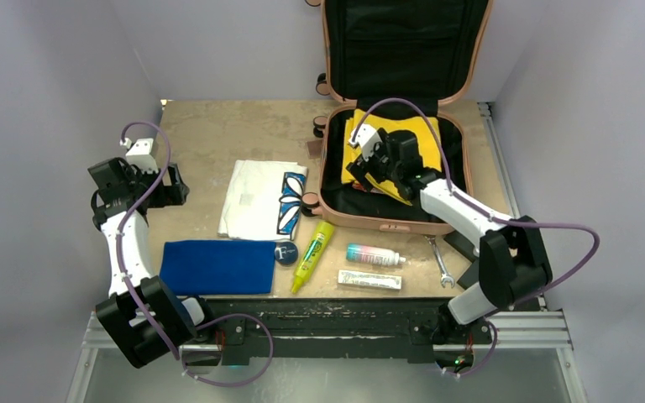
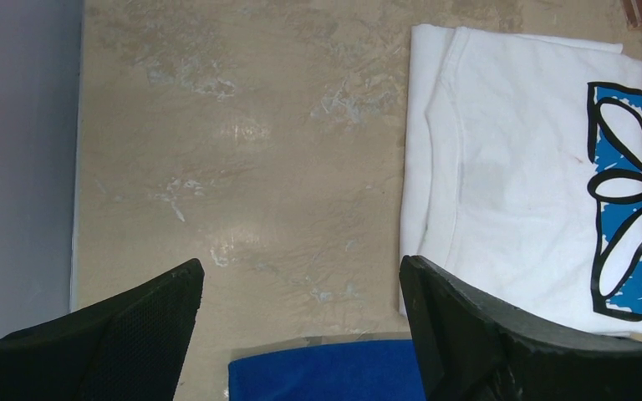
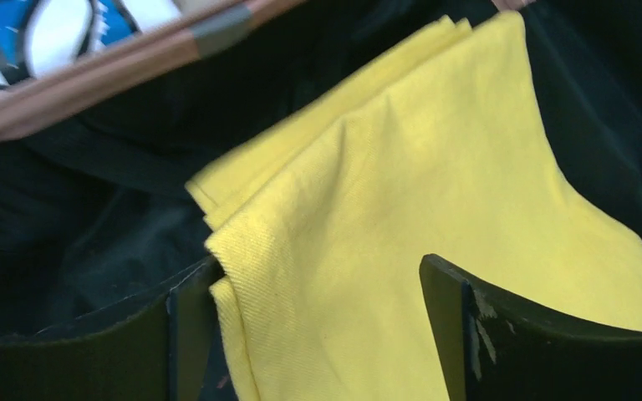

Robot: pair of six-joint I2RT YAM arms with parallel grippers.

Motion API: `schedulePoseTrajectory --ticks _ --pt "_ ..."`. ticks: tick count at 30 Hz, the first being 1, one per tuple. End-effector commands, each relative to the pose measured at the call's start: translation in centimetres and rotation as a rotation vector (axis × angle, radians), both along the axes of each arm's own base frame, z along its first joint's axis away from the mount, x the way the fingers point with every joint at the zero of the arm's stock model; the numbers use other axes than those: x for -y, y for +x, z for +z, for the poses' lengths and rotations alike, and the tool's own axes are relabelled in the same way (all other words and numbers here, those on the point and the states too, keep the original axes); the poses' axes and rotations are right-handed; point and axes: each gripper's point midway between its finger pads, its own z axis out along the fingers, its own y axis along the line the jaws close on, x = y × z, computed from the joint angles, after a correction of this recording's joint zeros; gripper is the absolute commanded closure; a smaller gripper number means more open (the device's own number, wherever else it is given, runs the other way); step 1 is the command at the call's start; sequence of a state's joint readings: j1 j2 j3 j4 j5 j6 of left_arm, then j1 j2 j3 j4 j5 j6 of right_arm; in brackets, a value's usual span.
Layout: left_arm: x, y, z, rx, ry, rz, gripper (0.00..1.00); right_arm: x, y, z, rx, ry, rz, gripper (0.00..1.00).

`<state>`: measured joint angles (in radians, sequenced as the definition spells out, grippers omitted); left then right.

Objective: Pack the luggage
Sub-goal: Place the clothes in the luggage.

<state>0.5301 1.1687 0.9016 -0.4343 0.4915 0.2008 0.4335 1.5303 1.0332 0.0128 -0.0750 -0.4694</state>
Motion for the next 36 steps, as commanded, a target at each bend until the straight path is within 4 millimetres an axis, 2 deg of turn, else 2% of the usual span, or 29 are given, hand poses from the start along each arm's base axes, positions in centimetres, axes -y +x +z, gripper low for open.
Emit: schedulePoseTrajectory --ticks 1,4,6,7,9,12,14,17,19,20,21,24,25,28,31,34,36 --pt "-0.1 0.6 1.7 0.048 0.014 -0.021 0.13 -2.1 -0.4 7.5 0.073 0.165 0.112 0.09" --pt "-0.1 0.7 1.7 0.050 0.012 -0.022 0.13 -1.2 -0.3 10.7 0.093 0.243 0.147 0.10" --pt "-0.1 0.8 1.8 0.052 0.010 -0.022 0.12 -0.4 0.3 12.0 0.102 0.285 0.144 0.13" --pt "-0.1 0.8 1.8 0.054 0.008 -0.022 0.12 0.0 0.8 12.0 0.104 0.294 0.132 0.16" --pt "-0.1 0.8 1.8 0.054 0.007 -0.023 0.12 0.8 2.7 11.2 0.105 0.282 0.058 0.27" --pt "-0.1 0.9 1.8 0.054 0.003 -0.025 0.12 1.8 5.7 7.7 0.054 0.226 -0.046 0.55" --pt "-0.1 0.9 1.9 0.056 0.002 -0.024 0.12 2.0 7.3 4.8 0.013 0.194 -0.084 0.68" --pt "0.0 0.9 1.9 0.057 0.002 -0.025 0.12 2.0 9.4 0.8 -0.050 0.140 -0.119 0.71" --pt "0.0 0.9 1.9 0.057 0.001 -0.025 0.12 1.3 10.1 -2.3 -0.145 0.131 -0.122 0.73" --pt "-0.1 0.9 1.9 0.056 0.003 -0.023 0.12 0.9 10.2 -4.7 -0.211 0.116 -0.119 0.75" --pt "-0.1 0.9 1.8 0.055 0.003 -0.022 0.12 0.5 10.2 -6.0 -0.250 0.105 -0.118 0.76" --pt "-0.1 0.9 1.7 0.053 0.002 -0.023 0.12 -0.4 9.8 -7.5 -0.291 0.095 -0.102 0.75" --pt "-0.1 0.9 1.7 0.052 0.003 -0.023 0.12 -0.6 9.6 -7.4 -0.284 0.101 -0.094 0.74" --pt "-0.2 1.0 1.5 0.048 0.002 -0.023 0.12 -1.2 8.9 -5.0 -0.264 0.146 -0.061 0.73" --pt "-0.2 1.1 1.5 0.049 0.002 -0.026 0.12 -0.4 9.3 -0.2 -0.164 0.190 -0.086 0.71" --pt "-0.2 1.2 1.5 0.050 0.001 -0.028 0.12 1.9 10.0 4.7 -0.035 0.216 -0.165 0.69" --pt "-0.2 1.1 1.5 0.052 0.006 -0.031 0.12 4.0 10.5 6.4 0.007 0.216 -0.229 0.69"
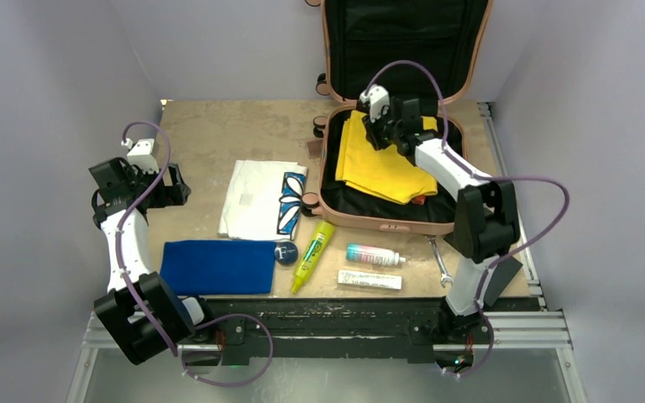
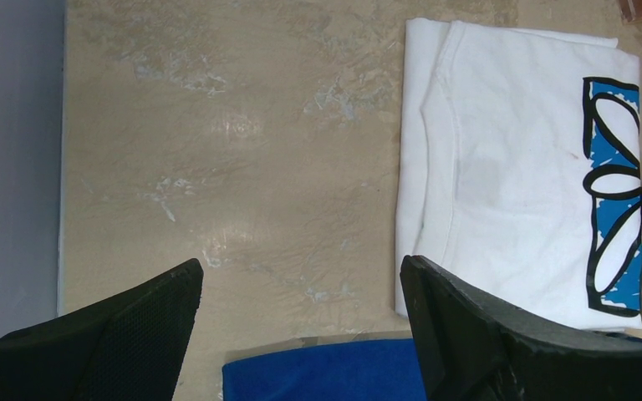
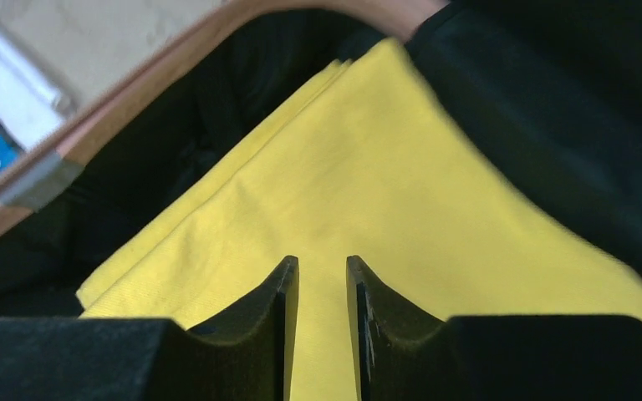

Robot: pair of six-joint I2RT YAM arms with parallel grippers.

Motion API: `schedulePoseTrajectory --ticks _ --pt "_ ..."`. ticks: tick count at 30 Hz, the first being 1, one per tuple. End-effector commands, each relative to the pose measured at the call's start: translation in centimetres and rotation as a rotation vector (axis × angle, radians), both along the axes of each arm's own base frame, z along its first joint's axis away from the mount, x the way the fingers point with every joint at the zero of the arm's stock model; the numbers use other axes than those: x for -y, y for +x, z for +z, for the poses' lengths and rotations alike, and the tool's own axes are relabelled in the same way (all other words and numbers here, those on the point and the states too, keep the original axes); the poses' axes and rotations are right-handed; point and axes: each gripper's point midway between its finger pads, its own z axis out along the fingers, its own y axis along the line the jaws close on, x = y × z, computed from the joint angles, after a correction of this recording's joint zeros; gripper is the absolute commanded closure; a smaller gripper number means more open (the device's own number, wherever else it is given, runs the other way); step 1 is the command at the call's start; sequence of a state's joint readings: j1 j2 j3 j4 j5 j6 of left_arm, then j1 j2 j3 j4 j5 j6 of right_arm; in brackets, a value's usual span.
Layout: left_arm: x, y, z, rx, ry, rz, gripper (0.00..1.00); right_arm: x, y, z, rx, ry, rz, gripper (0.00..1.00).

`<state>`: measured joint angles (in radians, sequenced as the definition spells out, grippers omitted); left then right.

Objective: Pack the luggage
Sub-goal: Place the clothes in the luggage.

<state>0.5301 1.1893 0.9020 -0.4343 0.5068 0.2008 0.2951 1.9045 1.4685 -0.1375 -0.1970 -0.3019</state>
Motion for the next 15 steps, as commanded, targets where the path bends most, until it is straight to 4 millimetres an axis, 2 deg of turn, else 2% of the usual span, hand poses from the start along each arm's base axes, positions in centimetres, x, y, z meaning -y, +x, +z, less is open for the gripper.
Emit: schedulePoseTrajectory --ticks 1,3,5,11,13,15 --pt "-0.4 1.0 2.0 0.065 0.027 -0.021 0.12 4.4 1.4 8.6 0.186 0.039 -0.155 0.69" --pt "-0.4 0.9 1.9 0.065 0.030 -0.025 0.12 6.9 1.6 8.1 0.176 0.015 -0.211 0.69" --pt "-0.3 0.9 1.8 0.064 0.030 -0.031 0.12 9.5 1.7 6.5 0.145 -0.017 -0.264 0.70" --pt "-0.1 1.0 1.4 0.063 0.026 -0.052 0.12 16.3 0.6 -1.5 -0.005 -0.110 -0.402 0.73" --pt "0.0 1.3 1.4 0.064 0.032 -0.061 0.12 17.3 -0.2 -3.7 -0.060 -0.122 -0.413 0.73" --pt "0.4 1.8 1.4 0.059 0.054 -0.075 0.12 17.7 -0.7 -4.9 -0.093 -0.133 -0.411 0.73"
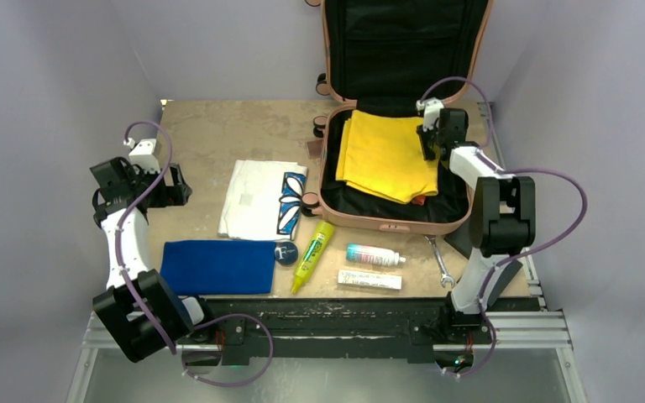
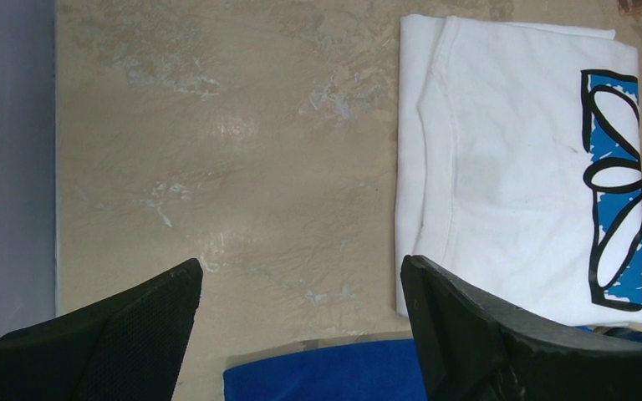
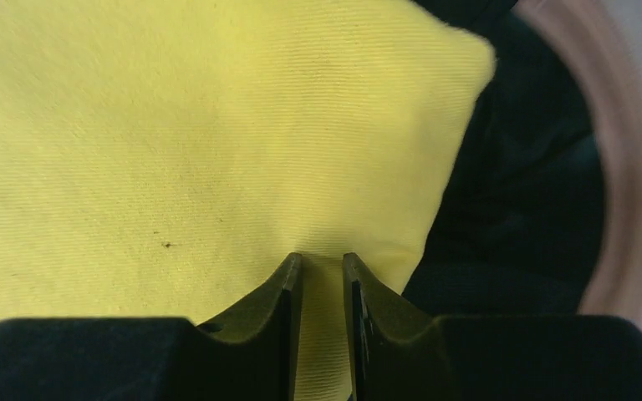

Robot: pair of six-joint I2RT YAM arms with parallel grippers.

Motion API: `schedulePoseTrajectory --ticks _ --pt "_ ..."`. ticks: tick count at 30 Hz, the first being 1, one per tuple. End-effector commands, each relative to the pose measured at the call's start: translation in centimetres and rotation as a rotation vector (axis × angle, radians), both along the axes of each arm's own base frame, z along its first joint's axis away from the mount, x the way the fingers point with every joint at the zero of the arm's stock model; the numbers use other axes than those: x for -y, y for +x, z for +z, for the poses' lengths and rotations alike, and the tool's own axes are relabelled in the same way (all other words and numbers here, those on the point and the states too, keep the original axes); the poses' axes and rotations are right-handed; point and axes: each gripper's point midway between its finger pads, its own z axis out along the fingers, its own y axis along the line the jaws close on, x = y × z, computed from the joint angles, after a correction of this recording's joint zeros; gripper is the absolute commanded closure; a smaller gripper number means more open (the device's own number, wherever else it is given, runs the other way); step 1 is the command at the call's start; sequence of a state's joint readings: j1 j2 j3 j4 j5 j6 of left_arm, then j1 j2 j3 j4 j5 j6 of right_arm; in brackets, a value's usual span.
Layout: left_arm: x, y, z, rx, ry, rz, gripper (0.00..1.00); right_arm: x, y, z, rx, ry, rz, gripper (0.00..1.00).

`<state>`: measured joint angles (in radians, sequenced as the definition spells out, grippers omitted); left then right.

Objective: Pack the luggage
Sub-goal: Place the clothes in the luggage, then move the clothes to the center of the board.

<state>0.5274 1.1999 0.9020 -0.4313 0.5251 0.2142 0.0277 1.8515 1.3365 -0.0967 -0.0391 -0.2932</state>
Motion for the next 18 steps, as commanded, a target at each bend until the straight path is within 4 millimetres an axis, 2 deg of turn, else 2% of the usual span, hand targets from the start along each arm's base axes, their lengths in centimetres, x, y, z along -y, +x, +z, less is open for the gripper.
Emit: schedulePoseTrajectory --ticks 1,2,4,7,8,10,14,16,18 --pt "0.4 2.0 1.4 0.054 0.073 -0.060 0.12 0.6 -1.4 -2.4 -0.074 -0.024 -0.004 0.72" --pt "0.6 2.4 1.2 0.049 0.094 -0.064 0.12 0.4 -1.4 -1.8 -0.064 -0.014 0.006 0.71" --pt "1.7 3.4 0.6 0.032 0.136 -0.082 0.12 -0.3 -1.2 0.7 -0.017 0.015 0.029 0.67" --pt "3.1 4.8 -0.6 0.000 0.131 -0.124 0.10 -1.3 -0.9 6.0 0.063 0.062 0.063 0.48" --pt "3.6 5.2 -1.1 -0.019 0.121 -0.140 0.06 -1.6 -0.9 7.9 0.092 0.078 0.075 0.43" --pt "4.2 6.0 -2.9 -0.078 0.094 -0.172 0.05 -2.3 -1.2 11.7 0.161 0.113 0.095 0.36" --pt "6.3 6.9 -5.3 -0.146 0.089 -0.244 0.02 -6.0 -4.0 17.5 0.251 0.232 0.248 0.29" --pt "7.2 7.4 -6.3 -0.169 0.119 -0.265 0.01 -8.3 -5.8 19.5 0.277 0.283 0.338 0.26" --pt "8.0 7.9 -7.2 -0.192 0.145 -0.278 0.01 -11.2 -7.6 20.6 0.280 0.320 0.442 0.24"
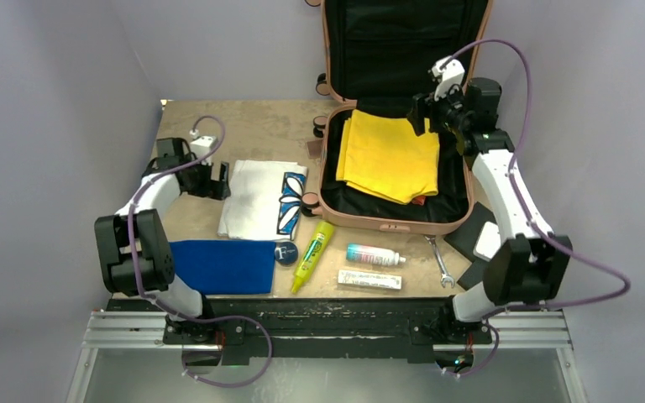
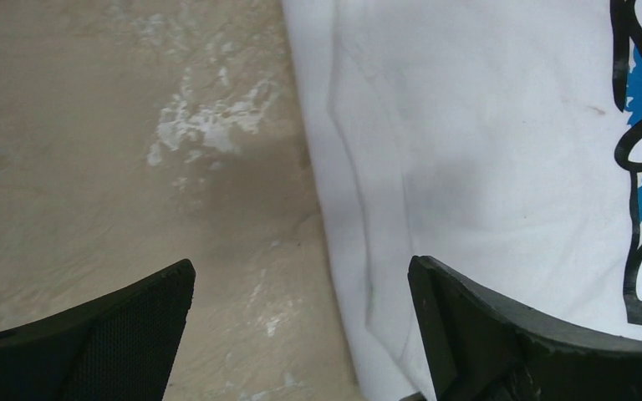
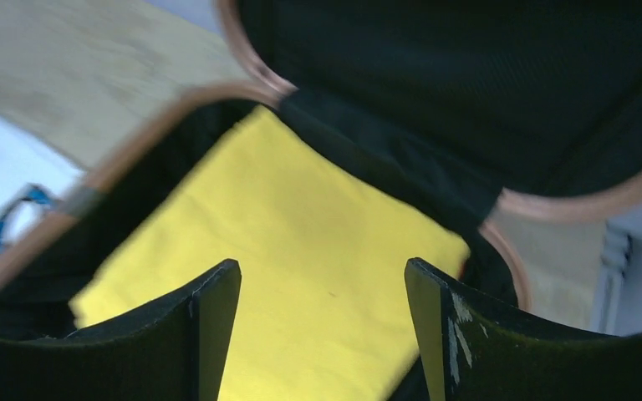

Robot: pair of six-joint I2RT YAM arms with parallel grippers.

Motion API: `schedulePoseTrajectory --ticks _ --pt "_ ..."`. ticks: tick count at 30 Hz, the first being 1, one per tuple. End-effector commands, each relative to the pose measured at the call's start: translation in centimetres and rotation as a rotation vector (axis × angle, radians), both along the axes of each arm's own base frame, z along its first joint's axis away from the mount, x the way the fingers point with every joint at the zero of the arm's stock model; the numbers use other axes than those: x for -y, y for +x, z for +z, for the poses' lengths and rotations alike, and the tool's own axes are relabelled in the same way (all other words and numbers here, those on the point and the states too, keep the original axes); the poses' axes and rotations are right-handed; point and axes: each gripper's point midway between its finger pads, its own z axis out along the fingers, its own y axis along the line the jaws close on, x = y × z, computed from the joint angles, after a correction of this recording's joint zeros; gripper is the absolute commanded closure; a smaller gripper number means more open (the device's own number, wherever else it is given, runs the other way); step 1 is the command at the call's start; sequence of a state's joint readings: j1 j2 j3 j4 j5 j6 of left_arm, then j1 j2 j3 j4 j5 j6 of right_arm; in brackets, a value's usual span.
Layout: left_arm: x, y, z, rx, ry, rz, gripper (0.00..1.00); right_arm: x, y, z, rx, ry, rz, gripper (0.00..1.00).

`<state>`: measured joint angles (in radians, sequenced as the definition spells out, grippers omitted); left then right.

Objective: Pack the luggage
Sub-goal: Move the clothes to the center of the board.

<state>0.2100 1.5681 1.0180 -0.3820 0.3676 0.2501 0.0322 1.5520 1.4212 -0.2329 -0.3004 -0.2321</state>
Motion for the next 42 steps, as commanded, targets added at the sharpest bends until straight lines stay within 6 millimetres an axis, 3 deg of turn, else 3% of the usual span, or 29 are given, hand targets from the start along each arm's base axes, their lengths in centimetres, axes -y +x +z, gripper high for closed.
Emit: schedulePoseTrajectory --ticks 1,5,9,18,24,31,34,36,38,42 --pt "1.8 2.5 0.4 0.032 0.078 -0.064 0.01 -8.2 -4.7 5.3 0.066 0.115 0.298 0.24" --pt "2.6 3.6 -1.3 -0.011 0.094 -0.065 0.01 -14.8 -8.0 6.5 0.086 0.110 0.456 0.22" --pt "1.9 4.4 -3.0 -0.044 0.159 -0.001 0.01 -19.1 -9.9 7.6 0.092 0.130 0.558 0.22" --pt "-0.7 5.1 -6.5 -0.108 0.293 0.148 0.09 -24.1 -11.1 7.3 0.084 0.144 0.663 0.21" --pt "-4.0 5.6 -6.6 -0.115 0.441 0.262 0.17 -27.4 -11.6 6.2 0.025 0.178 0.703 0.21" --pt "-8.6 6.1 -8.5 -0.213 0.438 0.407 0.18 -31.6 -10.2 4.3 -0.079 0.267 0.640 0.21" --pt "-9.7 6.8 -8.8 -0.216 0.401 0.440 0.14 -33.4 -9.0 2.8 -0.146 0.322 0.604 0.21" --pt "-9.5 7.4 -8.1 -0.195 0.356 0.442 0.08 -34.6 -8.1 1.3 -0.199 0.351 0.575 0.21" --pt "-9.4 8.1 -5.8 -0.142 0.327 0.447 0.02 -35.8 -7.0 -0.8 -0.249 0.354 0.560 0.21" --pt "-8.5 8.7 1.9 0.049 0.275 0.426 0.01 -37.0 -5.6 -2.7 -0.280 0.346 0.536 0.21"
